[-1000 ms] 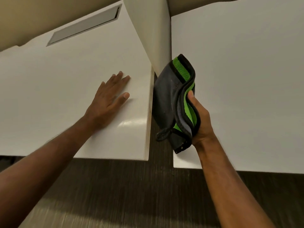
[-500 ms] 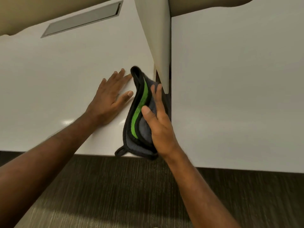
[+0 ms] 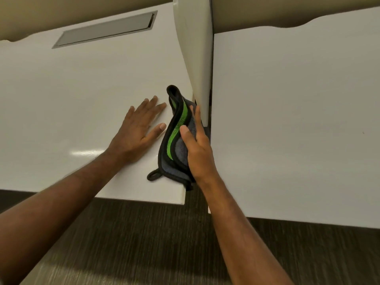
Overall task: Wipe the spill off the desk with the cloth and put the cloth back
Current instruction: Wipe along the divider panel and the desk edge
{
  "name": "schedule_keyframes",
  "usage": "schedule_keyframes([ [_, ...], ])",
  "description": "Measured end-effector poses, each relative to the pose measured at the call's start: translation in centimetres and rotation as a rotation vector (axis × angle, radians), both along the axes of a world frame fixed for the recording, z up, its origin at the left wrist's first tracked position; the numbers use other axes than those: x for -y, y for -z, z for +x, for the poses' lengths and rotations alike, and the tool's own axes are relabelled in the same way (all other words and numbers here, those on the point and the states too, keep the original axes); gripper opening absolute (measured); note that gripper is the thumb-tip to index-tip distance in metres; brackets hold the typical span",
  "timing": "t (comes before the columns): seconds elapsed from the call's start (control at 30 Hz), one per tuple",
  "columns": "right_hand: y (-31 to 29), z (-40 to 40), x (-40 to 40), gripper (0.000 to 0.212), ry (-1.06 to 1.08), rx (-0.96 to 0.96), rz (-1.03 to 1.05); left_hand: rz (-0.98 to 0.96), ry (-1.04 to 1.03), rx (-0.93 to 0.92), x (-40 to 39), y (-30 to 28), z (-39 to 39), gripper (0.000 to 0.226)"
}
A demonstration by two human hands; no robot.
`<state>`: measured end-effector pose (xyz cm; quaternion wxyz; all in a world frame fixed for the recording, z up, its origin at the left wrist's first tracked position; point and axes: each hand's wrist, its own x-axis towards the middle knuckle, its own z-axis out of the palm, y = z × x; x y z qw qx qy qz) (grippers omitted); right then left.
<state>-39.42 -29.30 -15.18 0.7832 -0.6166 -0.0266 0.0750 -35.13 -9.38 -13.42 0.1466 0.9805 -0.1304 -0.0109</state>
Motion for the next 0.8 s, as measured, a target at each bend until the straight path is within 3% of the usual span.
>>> schedule_keyframes([
  [0.27, 1.6, -6.7, 0.2, 0.071, -0.065, 0.054, -0.037, 0.0, 0.013, 0.016, -0.1, 0.0, -0.1, 0.07],
  [0.53, -0.3, 1.7, -0.8, 0.064, 0.067, -0.014, -0.07, -0.022, -0.006, 0.003, -0.2, 0.2, 0.1, 0.068],
  [0.8, 1.0, -2.0, -0.7, 0.063, 0.061, -0.169, 0.025, -0.025, -0.002, 0.017, -0.2, 0.3, -0.1, 0.067],
])
